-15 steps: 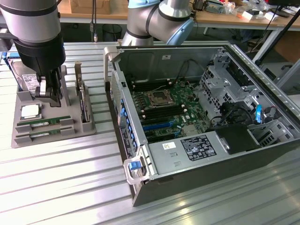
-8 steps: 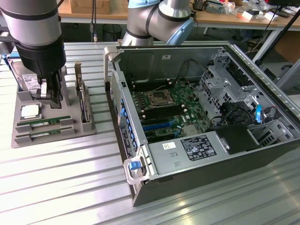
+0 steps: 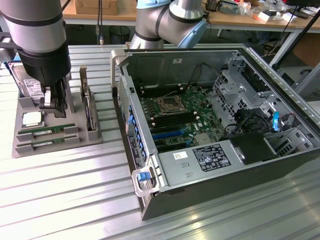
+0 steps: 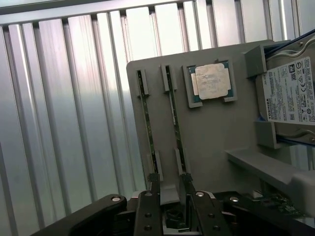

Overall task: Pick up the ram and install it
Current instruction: 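Pick up the ram and move it above insertion slot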

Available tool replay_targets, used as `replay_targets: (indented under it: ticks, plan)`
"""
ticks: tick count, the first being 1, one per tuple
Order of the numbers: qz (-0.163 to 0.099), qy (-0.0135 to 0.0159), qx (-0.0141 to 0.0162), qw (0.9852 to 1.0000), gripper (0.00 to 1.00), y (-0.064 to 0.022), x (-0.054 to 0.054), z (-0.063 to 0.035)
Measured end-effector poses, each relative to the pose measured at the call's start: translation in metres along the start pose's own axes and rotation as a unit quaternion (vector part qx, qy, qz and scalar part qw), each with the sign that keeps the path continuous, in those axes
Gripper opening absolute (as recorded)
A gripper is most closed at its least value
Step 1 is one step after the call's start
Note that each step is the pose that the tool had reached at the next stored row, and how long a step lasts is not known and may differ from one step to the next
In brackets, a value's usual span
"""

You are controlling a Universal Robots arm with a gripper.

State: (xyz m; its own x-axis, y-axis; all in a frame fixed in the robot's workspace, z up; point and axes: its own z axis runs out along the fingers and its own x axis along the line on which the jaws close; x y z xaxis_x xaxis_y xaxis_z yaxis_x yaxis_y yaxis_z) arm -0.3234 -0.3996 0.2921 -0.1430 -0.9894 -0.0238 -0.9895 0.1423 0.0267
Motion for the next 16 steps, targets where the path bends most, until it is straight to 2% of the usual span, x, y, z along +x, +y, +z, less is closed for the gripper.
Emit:
replay_targets:
  ticks: [16]
  plan:
    - [0.000, 0.0000, 0.0000, 1.0000, 0.30, -0.0006, 0.001, 0.0148]
